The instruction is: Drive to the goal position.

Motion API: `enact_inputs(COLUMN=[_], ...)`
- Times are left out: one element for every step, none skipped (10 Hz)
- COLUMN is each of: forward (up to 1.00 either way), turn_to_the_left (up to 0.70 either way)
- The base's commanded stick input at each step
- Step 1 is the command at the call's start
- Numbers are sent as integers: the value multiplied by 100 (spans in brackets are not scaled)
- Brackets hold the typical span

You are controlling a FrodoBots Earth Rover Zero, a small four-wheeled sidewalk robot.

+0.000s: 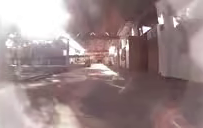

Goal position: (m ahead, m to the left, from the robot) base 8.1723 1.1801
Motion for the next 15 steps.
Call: enact_inputs(forward=[50,50,50,50,50,50,50,50,50,50,50,50,50,50,50], turn_to_the_left=[0,0,0,0,0,0,0,0,0,0,0,0,0,0,0])
